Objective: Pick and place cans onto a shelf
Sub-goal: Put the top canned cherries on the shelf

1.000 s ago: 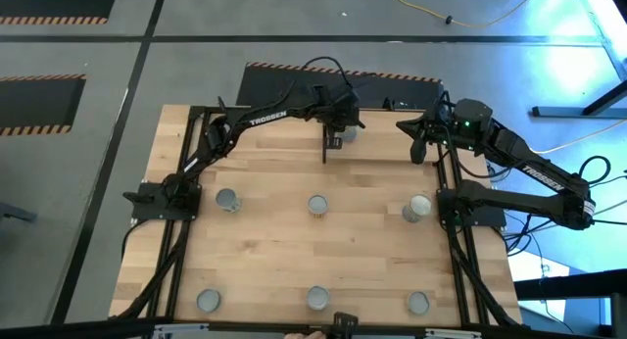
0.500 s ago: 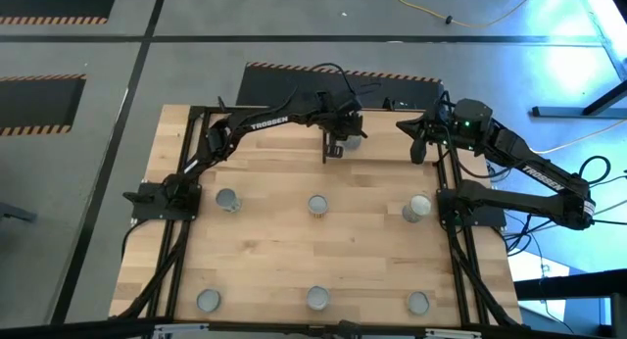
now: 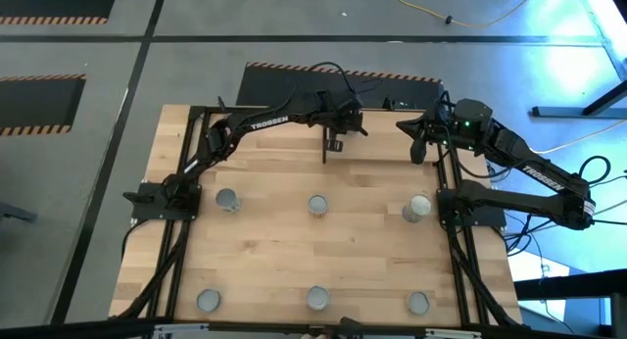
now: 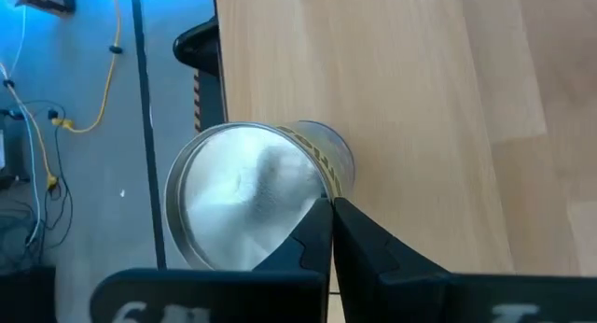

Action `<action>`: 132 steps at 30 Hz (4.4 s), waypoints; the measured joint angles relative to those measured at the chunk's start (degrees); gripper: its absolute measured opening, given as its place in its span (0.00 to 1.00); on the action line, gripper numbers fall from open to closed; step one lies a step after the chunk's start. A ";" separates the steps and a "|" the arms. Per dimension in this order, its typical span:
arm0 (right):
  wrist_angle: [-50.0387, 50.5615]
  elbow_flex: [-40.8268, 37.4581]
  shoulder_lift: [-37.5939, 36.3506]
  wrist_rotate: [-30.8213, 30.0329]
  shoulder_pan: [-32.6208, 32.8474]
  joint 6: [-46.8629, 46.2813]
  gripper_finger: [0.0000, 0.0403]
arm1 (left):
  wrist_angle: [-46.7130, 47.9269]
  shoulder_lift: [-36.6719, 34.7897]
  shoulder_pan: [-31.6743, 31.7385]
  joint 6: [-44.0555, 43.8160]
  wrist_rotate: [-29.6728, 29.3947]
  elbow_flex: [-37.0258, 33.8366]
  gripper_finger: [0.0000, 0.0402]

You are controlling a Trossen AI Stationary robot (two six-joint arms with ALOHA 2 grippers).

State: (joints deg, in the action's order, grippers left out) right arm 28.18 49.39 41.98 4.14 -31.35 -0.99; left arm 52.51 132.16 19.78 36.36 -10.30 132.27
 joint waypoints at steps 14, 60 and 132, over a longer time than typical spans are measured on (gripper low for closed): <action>0.00 0.00 0.00 0.50 0.00 0.02 0.02 | -0.74 -0.04 -1.26 -1.97 -1.28 0.00 0.00; -0.03 0.00 0.02 4.42 0.02 0.02 0.02 | -1.36 -0.68 -1.71 -16.31 -3.40 0.93 0.06; 22.19 29.03 56.61 -2.36 10.19 5.92 0.00 | 19.80 -34.10 -4.42 -25.73 -19.50 2.69 0.06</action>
State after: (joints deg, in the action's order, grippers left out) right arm 50.37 78.41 98.58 1.78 -21.17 4.93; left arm 72.31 98.06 15.35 10.63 -29.80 134.96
